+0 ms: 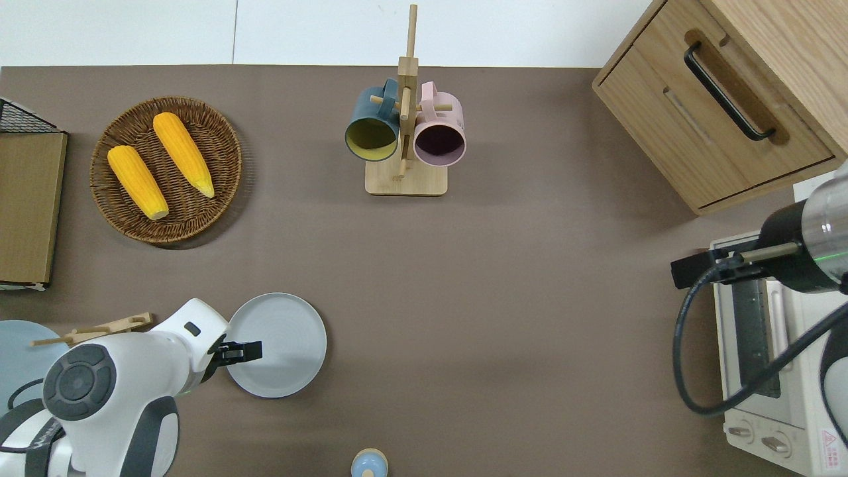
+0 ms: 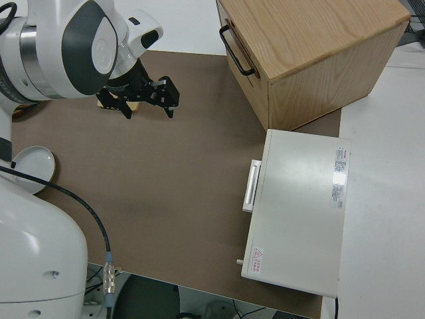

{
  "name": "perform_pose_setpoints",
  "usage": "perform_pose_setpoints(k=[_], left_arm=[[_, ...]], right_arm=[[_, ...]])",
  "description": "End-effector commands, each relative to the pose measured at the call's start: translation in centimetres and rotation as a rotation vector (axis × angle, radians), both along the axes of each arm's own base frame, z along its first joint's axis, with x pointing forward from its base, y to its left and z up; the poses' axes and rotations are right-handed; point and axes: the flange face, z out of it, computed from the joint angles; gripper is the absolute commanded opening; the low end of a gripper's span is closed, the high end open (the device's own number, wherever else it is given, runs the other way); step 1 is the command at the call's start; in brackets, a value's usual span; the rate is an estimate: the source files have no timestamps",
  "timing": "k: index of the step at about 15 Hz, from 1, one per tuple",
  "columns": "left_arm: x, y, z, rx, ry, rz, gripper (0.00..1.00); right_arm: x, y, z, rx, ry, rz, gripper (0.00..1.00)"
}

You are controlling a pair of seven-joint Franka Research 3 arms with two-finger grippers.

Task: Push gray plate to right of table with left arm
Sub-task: 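Lower the left gripper beside the gray plate's edge nearest the robot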

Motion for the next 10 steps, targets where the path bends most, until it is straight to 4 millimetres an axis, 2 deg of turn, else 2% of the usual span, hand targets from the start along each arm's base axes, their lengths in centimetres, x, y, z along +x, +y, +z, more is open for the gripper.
perform_pose_setpoints(k=[1, 3, 4, 5, 6, 8, 10], left_arm=[[0.4, -0.4, -2.5, 0.012, 0.0, 0.005, 0.99], [0.6, -0.4, -4.6, 0.019, -0.006, 0.002, 0.99], [0.6, -0.3, -4.7, 0.019, -0.008, 0.01, 0.78], [0.7, 0.0, -4.9, 0.019, -0.003, 0.049, 0.5], [0.7, 0.1, -4.9, 0.019, -0.004, 0.062, 0.29], [0.7, 0.3, -5.1, 0.02, 0.0, 0.057, 0.0], [0.7, 0.3, -5.1, 0.02, 0.0, 0.057, 0.0]], right_arm=[[-0.3, -0.1, 0.4, 0.004, 0.005, -0.015, 0.983], [-0.3, -0.1, 0.4, 0.004, 0.005, -0.015, 0.983], [-0.3, -0.1, 0.4, 0.004, 0.005, -0.015, 0.983], [-0.3, -0.1, 0.4, 0.002, 0.004, -0.015, 0.983], [-0.3, -0.1, 0.4, 0.004, 0.005, -0.015, 0.983], [-0.3, -0.1, 0.4, 0.004, 0.005, -0.015, 0.983], [-0.3, -0.2, 0.4, 0.002, 0.004, -0.017, 0.983]])
